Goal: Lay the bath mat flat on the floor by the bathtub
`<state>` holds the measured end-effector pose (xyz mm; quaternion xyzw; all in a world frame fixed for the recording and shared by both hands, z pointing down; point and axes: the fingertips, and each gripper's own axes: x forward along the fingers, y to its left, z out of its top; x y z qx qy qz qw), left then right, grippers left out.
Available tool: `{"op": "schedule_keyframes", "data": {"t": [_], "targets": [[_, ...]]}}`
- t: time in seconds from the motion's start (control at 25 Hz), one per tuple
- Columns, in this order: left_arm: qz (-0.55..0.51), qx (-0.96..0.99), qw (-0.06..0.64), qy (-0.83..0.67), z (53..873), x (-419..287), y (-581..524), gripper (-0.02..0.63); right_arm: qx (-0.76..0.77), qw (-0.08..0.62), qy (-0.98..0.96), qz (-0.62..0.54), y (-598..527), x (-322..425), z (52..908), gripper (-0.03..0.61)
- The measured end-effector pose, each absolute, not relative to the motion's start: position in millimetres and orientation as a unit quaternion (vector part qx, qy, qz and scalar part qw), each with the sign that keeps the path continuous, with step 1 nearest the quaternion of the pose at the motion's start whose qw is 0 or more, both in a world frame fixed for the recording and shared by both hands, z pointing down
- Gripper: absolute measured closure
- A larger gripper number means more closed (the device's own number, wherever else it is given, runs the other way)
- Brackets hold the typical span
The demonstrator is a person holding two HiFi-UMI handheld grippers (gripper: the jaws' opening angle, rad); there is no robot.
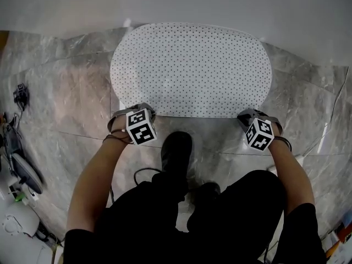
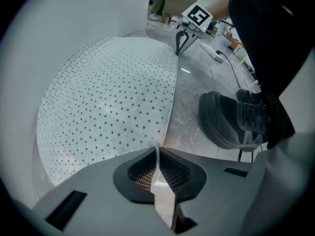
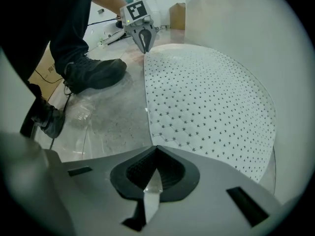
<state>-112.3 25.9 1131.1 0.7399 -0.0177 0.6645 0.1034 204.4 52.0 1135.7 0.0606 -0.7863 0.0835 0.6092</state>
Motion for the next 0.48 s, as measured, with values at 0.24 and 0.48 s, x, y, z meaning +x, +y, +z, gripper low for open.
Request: {"op": "schedule_keyframes", "data": {"t": [0.24,0.48], "targets": [[0.676,0.734,0.061,0.012,1130.3,-115.2,35.3,0.588,0.040,0.595,-0.797,0.091,65.7,191.9,1128.0,0.568],[0.692,0.721,0.024,0.028,1130.7,-133.2,37.0,0.588,0.076,0.632,-0.770,0.033,43.9,221.3,1134.7,0.391]]}}
